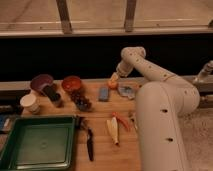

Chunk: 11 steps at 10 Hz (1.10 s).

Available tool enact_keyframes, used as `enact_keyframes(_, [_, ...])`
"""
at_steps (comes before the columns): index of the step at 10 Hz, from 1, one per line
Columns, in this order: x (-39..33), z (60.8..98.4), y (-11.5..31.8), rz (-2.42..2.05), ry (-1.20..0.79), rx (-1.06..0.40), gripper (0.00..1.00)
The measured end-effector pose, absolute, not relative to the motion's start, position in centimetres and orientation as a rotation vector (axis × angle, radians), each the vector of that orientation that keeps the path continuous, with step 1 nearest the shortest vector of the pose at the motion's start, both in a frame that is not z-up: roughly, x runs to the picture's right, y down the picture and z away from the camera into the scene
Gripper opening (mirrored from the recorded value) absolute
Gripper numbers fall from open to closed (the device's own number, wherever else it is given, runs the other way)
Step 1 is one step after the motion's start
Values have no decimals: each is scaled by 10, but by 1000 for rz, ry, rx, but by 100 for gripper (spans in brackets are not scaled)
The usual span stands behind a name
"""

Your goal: Place apple in purple bowl

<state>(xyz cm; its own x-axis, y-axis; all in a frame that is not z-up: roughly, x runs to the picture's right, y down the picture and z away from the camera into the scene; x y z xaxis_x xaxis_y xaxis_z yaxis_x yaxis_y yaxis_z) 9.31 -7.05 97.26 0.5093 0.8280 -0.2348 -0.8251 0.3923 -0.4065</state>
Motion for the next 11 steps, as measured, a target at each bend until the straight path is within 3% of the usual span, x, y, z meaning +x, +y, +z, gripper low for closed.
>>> enact_keyframes(11, [62, 1016, -56, 1019, -84, -658, 70])
